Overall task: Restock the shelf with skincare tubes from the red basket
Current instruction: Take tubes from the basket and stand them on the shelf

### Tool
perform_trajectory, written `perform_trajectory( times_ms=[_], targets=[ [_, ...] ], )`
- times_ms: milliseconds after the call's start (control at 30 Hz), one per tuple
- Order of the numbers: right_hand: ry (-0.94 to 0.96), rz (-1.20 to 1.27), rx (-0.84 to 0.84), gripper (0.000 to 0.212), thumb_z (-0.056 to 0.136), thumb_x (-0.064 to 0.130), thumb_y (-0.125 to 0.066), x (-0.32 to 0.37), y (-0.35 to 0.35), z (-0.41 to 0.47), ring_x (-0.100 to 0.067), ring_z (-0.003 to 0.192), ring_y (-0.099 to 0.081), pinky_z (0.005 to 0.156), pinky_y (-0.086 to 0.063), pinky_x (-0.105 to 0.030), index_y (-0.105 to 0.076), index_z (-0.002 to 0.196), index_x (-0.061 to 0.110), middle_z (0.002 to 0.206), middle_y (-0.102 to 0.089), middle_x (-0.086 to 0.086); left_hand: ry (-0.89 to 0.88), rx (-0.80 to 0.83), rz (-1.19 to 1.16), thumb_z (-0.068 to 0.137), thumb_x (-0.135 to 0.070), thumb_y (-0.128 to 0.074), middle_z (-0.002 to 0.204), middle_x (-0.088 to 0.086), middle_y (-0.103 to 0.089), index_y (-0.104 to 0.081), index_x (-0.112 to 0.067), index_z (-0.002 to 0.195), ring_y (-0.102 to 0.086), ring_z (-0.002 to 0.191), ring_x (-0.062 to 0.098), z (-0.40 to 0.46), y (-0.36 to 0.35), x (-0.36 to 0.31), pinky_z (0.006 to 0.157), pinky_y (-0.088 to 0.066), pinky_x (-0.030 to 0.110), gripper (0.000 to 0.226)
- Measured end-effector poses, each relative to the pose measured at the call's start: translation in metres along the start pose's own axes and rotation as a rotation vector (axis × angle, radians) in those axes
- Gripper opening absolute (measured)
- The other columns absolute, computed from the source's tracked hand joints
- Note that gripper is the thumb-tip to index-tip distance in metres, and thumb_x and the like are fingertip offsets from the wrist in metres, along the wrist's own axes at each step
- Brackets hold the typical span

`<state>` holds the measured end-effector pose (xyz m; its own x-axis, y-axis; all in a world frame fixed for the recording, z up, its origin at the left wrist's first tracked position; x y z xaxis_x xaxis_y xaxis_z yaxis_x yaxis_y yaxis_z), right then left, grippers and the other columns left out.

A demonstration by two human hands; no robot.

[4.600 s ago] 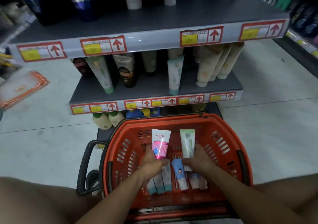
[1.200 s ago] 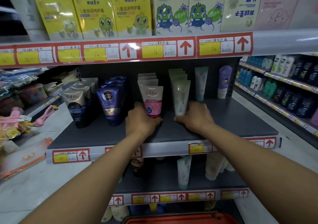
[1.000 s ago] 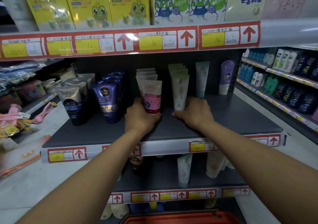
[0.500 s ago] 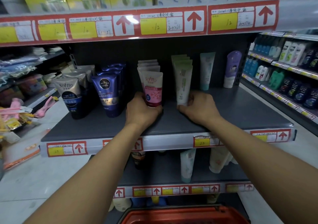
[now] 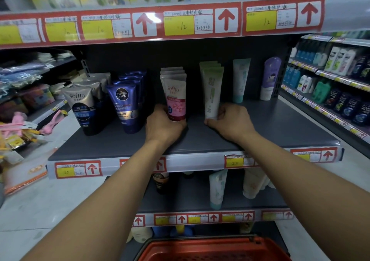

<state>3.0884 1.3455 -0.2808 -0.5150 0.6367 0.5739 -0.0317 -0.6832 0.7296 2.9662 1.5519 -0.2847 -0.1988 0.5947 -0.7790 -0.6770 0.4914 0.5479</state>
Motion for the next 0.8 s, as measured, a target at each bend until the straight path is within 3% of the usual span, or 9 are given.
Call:
perform_trajectory(
  times_ms=[200,433,600,700,800],
  targets=[
    [-0.009,-0.013,0.009,0.041,0.071,0.059,-0.083,-0.003,-0.001,0.002,-0.018,0.089,-0.068,0.069,-0.043,-0.024,-0.065,0.091,0.028,0.095,-0.073,0.003,0.008,-0.005,0.006,0.074,-0.046,-0.082,0.111,0.002,-0.073,-0.052,-0.03,0.106,-0.07,0.104,0.029,0.0,0.0,0.0,0.082,-0.051,0.03,0.047],
    [-0.05,-0.042,0.108,0.044,0.067,0.062,-0.083,-0.002,0.001,0.002,-0.018,0.093,-0.068,0.072,-0.046,-0.027,-0.065,0.089,0.028,0.098,-0.073,0.006,0.046,0.014,0.026,0.075,-0.05,-0.082,0.117,0.005,-0.073,-0.062,-0.019,0.123,-0.07,0.107,0.029,0.0,0.001,0.0,0.091,-0.057,0.036,0.06],
    [-0.066,0.01,0.209,0.036,0.074,0.046,-0.085,0.002,0.008,-0.006,-0.018,0.096,-0.069,0.079,-0.051,-0.028,-0.071,0.1,0.024,0.1,-0.075,0.003,0.053,0.095,0.067,0.079,-0.045,-0.083,0.121,0.007,-0.072,-0.061,-0.016,0.127,-0.069,0.111,0.03,-0.005,0.005,-0.007,0.097,-0.057,0.039,0.061],
    [-0.091,0.086,0.122,0.031,0.08,0.033,-0.081,-0.003,0.018,-0.011,-0.021,0.096,-0.069,0.077,-0.047,-0.025,-0.073,0.102,0.013,0.097,-0.074,-0.001,0.058,0.122,0.078,0.08,-0.042,-0.085,0.117,0.007,-0.074,-0.067,-0.016,0.119,-0.07,0.109,0.029,-0.009,0.013,-0.011,0.093,-0.055,0.034,0.05],
    [-0.096,0.104,0.048,0.037,0.083,0.03,-0.075,-0.009,0.029,-0.022,-0.017,0.096,-0.064,0.08,-0.04,-0.021,-0.068,0.117,0.015,0.098,-0.071,0.002,0.032,0.081,0.119,0.082,-0.035,-0.084,0.111,0.007,-0.074,-0.066,-0.015,0.11,-0.07,0.106,0.031,-0.018,0.028,-0.016,0.091,-0.056,0.037,0.039]
  ],
)
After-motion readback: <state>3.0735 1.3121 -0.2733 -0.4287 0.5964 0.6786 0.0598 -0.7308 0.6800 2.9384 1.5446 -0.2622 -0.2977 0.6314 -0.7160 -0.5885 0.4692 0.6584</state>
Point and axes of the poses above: each hand's wrist, its own z-axis towards the middle knuckle, its own y-axis out of the back of the hand, x = y × z, the point moved 7 cm from there along z, towards the middle knuckle
